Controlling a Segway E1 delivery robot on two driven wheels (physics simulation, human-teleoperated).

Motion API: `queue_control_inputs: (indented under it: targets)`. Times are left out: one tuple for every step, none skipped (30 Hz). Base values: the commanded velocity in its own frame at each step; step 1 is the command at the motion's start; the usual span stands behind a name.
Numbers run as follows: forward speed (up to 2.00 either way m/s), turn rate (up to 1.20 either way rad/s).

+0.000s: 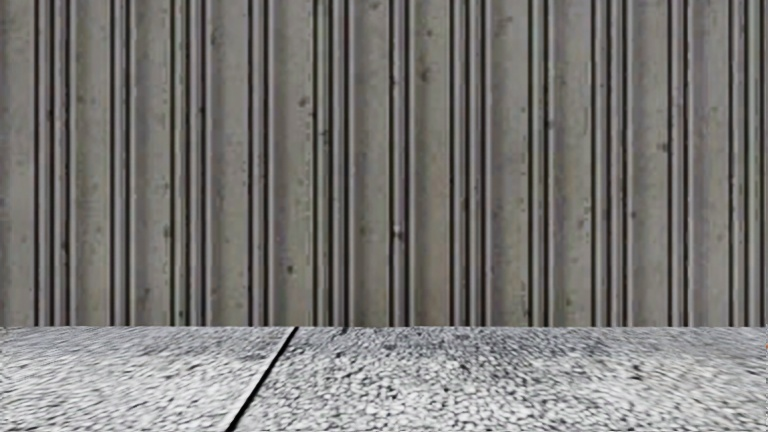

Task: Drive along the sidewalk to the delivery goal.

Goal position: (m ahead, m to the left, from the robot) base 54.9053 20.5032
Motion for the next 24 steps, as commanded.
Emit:
queue_control_inputs:
  targets:
    - [0.96, 0.46]
    - [0.99, 0.51]
    - [0.99, 0.57]
    - [0.99, 0.66]
    - [0.99, 0.68]
    - [0.99, 0.68]
    - [0.99, 0.68]
    - [0.99, 0.69]
    - [0.99, 0.69]
    - [0.99, 0.69]
    - [0.99, 0.73]
    - [0.99, 0.74]
    - [0.99, 0.74]
    - [0.99, 0.75]
    - [0.99, 0.79]
    - [0.99, 0.81]
    - [0.99, 0.83]
    - [0.99, 0.88]
    - [0.99, 0.90]
    - [0.99, 0.90]
    - [0.99, 0.91]
    - [0.99, 0.91]
    - [0.99, 0.91]
    - [0.99, 0.91]
